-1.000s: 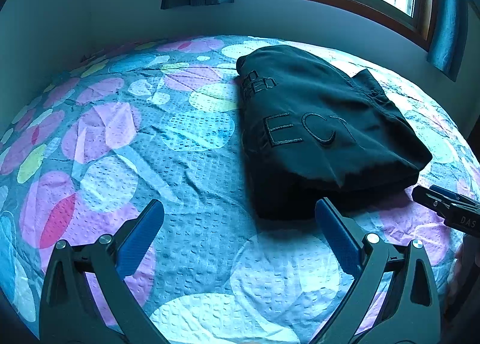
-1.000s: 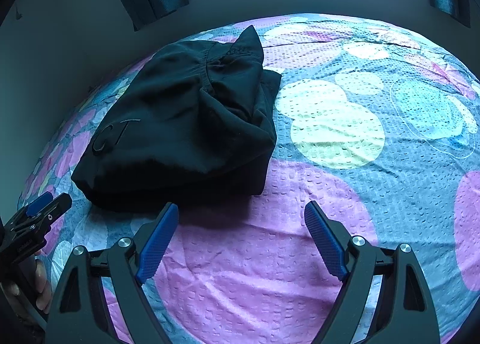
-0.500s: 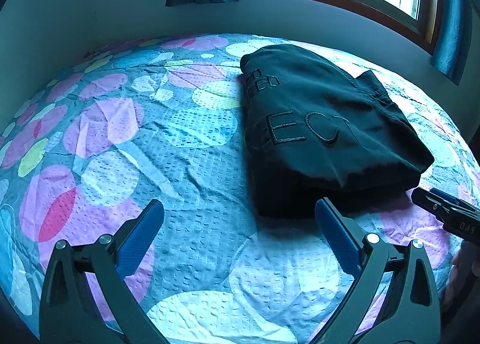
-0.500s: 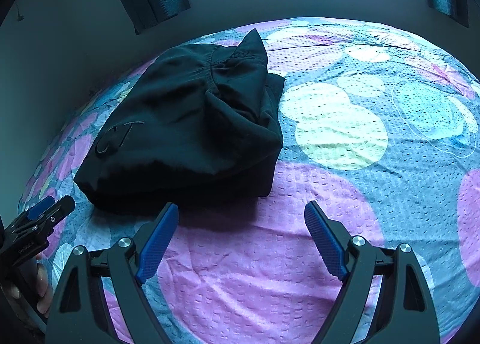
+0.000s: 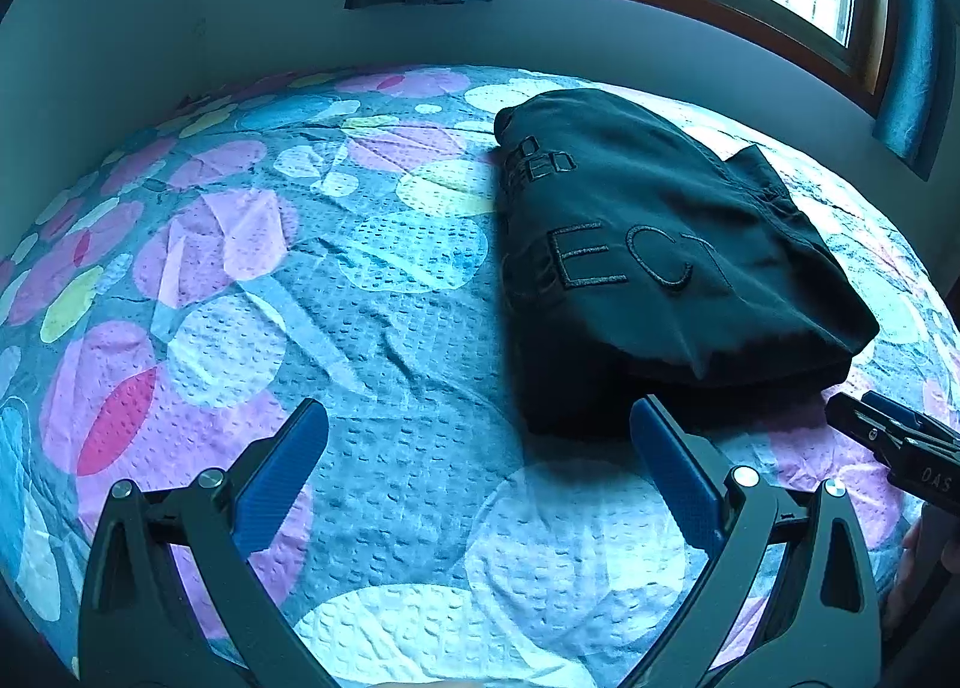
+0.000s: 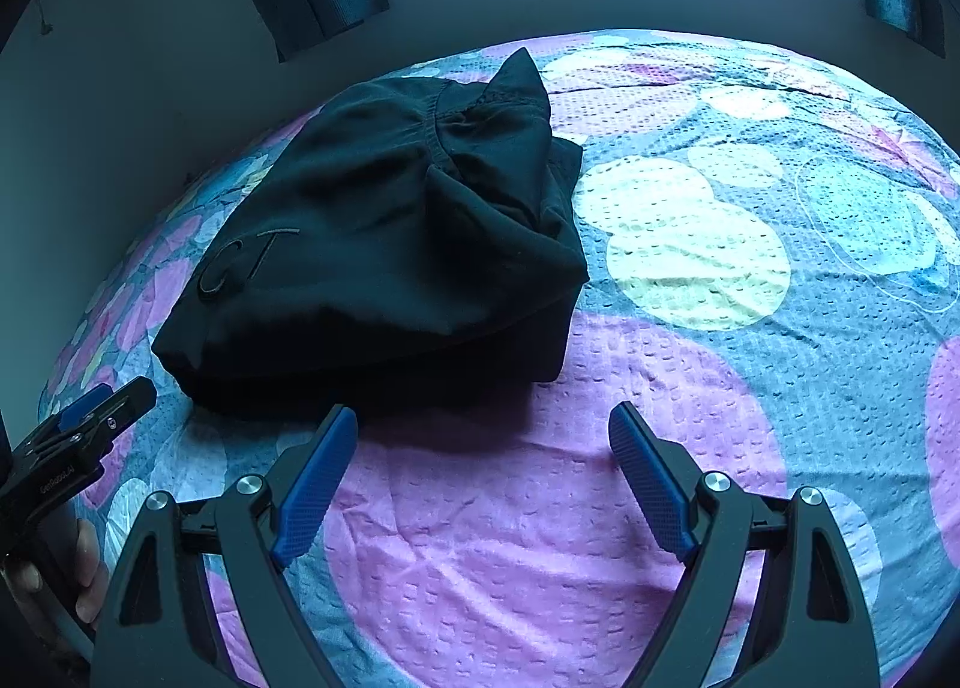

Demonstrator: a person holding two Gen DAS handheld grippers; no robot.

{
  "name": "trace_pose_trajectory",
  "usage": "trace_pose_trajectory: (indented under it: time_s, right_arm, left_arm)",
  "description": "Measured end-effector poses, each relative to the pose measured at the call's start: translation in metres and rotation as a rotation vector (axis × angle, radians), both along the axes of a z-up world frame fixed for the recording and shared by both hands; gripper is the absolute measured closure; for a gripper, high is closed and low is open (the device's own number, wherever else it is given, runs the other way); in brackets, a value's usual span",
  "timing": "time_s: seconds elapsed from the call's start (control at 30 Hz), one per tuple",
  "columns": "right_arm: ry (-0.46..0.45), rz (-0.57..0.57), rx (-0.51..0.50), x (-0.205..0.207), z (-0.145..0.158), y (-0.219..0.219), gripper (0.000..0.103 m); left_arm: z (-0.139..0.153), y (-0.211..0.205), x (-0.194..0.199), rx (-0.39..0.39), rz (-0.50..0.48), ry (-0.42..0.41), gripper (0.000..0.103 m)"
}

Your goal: Fold small clothes

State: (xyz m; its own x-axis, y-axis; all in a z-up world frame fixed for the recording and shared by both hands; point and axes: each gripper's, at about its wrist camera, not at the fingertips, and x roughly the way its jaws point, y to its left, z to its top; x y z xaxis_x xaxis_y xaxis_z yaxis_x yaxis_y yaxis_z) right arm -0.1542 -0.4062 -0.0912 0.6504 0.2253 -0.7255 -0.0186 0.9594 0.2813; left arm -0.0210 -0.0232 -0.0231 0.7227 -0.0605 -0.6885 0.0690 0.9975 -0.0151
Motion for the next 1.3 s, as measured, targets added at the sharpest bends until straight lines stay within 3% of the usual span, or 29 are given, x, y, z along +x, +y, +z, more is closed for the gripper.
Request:
trace_pose_trajectory:
  time_s: [0.27, 1.3]
  right_arm:
    - [0.012, 0.005, 0.007, 0.001, -0.003, 0.001, 0.018]
    - [0.021, -0.003, 0.009, -0.003, -0.008, 0.007, 0.018]
  left_arm:
    - [-0.011, -0.003, 0.004, 0.022, 0.003, 0.037, 0.002]
    - [-0.017, -0.012, 0.002, 0.034, -0.025, 0.057, 0.002]
